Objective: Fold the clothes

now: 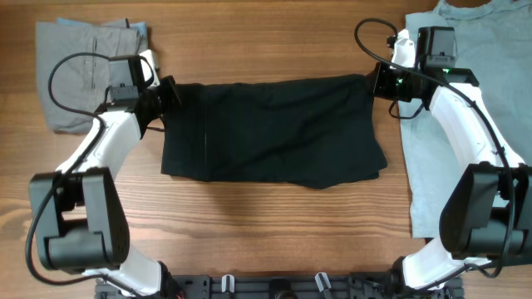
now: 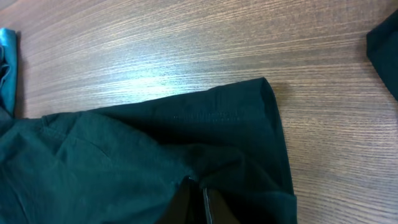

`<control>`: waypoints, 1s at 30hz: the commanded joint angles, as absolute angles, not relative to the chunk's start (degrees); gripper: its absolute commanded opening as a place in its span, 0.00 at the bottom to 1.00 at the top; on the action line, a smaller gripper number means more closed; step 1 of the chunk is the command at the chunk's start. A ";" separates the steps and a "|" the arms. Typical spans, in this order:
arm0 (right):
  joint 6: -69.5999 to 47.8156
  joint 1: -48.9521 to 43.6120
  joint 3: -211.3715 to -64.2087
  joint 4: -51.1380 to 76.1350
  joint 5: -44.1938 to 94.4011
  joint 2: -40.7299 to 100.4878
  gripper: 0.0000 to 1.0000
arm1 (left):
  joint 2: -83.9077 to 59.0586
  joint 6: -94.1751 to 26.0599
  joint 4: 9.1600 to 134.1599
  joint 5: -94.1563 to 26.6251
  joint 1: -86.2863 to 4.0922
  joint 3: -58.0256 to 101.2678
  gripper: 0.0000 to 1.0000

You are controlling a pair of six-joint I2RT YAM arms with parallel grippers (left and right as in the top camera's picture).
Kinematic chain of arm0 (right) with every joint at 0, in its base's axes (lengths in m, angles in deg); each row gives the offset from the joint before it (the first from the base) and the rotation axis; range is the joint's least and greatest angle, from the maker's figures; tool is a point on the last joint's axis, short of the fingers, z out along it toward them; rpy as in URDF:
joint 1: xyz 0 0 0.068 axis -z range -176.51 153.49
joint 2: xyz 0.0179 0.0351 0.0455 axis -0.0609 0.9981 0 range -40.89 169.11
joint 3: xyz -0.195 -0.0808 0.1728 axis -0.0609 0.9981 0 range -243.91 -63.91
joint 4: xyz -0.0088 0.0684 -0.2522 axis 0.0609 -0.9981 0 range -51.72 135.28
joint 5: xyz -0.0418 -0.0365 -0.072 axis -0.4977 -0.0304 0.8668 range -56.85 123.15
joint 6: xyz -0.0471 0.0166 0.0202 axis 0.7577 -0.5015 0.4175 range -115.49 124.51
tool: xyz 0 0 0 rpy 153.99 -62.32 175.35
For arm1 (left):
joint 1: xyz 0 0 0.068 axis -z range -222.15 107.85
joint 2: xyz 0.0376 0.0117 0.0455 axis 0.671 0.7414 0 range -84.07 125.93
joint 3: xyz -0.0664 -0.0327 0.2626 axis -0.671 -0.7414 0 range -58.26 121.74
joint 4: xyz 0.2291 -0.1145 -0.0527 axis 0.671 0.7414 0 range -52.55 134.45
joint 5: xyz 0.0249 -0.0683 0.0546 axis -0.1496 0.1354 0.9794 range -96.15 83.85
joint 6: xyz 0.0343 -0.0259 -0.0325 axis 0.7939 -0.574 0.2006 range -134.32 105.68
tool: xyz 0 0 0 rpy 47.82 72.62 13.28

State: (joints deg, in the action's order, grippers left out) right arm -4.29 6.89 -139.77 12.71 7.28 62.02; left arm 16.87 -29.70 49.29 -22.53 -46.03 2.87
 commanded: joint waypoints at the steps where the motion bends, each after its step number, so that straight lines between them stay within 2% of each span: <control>1: -4.62 6.50 -140.29 12.40 7.61 62.76 0.05 | 15.48 -29.57 54.54 -19.49 -46.44 2.91 0.04; 9: -4.51 6.48 -140.29 12.23 6.08 62.76 0.06 | 16.02 -29.57 60.17 -7.28 -46.46 2.76 0.04; 19: -4.75 3.96 -140.29 13.76 7.43 62.76 0.07 | 20.55 -29.57 56.50 -5.20 -46.55 2.76 0.08; 22: -9.38 3.61 -140.29 14.59 12.31 62.76 0.06 | 22.62 -29.59 55.61 -5.24 -46.55 2.76 0.08; 27: -10.70 3.64 -140.31 23.90 12.77 62.76 0.05 | 24.74 -29.59 54.27 -6.27 -46.55 2.76 0.08; 29: -10.80 3.64 -140.31 27.31 12.81 62.76 0.06 | 24.81 -29.59 54.12 -6.27 -46.55 2.76 0.08; 30: -11.46 3.64 -140.31 28.40 12.83 62.76 0.19 | 24.81 -29.59 53.92 -6.29 -46.55 2.76 0.09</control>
